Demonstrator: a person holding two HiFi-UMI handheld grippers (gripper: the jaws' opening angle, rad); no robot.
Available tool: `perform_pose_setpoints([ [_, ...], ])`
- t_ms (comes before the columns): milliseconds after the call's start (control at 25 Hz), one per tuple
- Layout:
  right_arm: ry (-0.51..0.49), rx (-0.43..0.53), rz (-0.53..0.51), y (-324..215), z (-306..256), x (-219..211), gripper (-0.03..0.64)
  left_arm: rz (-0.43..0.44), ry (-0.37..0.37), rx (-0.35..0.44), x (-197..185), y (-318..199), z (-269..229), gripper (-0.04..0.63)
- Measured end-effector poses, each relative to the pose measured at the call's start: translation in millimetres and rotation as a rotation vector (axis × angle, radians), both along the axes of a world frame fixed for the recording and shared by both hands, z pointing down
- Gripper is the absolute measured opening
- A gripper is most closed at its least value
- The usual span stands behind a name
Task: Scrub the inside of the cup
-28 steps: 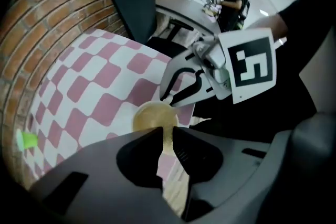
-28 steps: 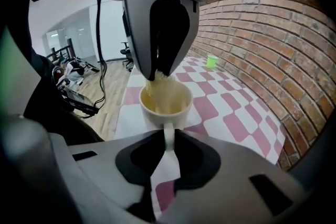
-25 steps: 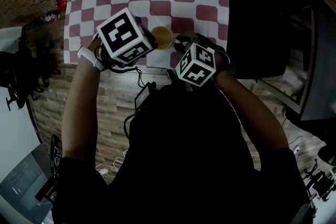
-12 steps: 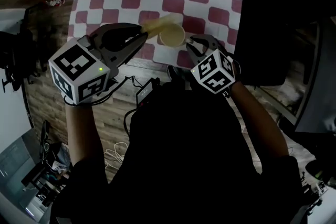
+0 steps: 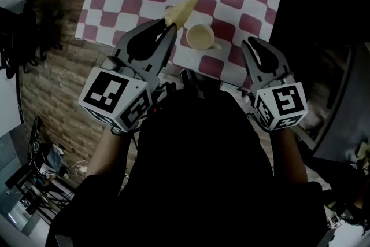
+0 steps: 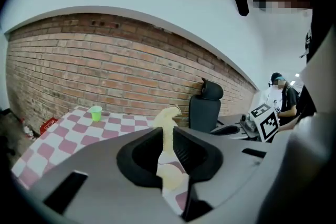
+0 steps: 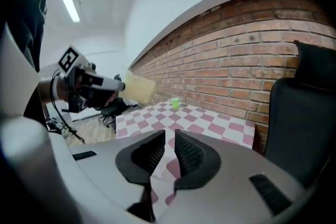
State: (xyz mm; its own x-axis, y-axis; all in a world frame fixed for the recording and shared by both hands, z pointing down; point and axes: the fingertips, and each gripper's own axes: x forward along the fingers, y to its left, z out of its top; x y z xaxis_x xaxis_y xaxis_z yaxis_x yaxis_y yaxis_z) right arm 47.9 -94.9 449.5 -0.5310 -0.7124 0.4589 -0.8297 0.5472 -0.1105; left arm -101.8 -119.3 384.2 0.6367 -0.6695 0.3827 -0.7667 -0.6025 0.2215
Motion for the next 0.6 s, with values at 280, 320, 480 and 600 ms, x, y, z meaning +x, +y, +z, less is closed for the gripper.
perform_pose_setpoints([
  [280,-0.176,0.163,0.053,1,-78,2,0.071,-0.054,0.049,0.098,0,2,-25,0.067],
  [320,-0.189,0.173,0.053,1,-84,1,0.071,-0.059,0.056,0.105,0,2,-27,0.067],
  [480,-0.196,0.198,0.024,5,-97,-9,0.071,-0.053,0.06,0.122,3,3,-30,0.067],
  [600,-0.19,0.207,0.019,6,-101,-12,0.071,-0.046,0.056,0.132,5,4,-34,0.067],
])
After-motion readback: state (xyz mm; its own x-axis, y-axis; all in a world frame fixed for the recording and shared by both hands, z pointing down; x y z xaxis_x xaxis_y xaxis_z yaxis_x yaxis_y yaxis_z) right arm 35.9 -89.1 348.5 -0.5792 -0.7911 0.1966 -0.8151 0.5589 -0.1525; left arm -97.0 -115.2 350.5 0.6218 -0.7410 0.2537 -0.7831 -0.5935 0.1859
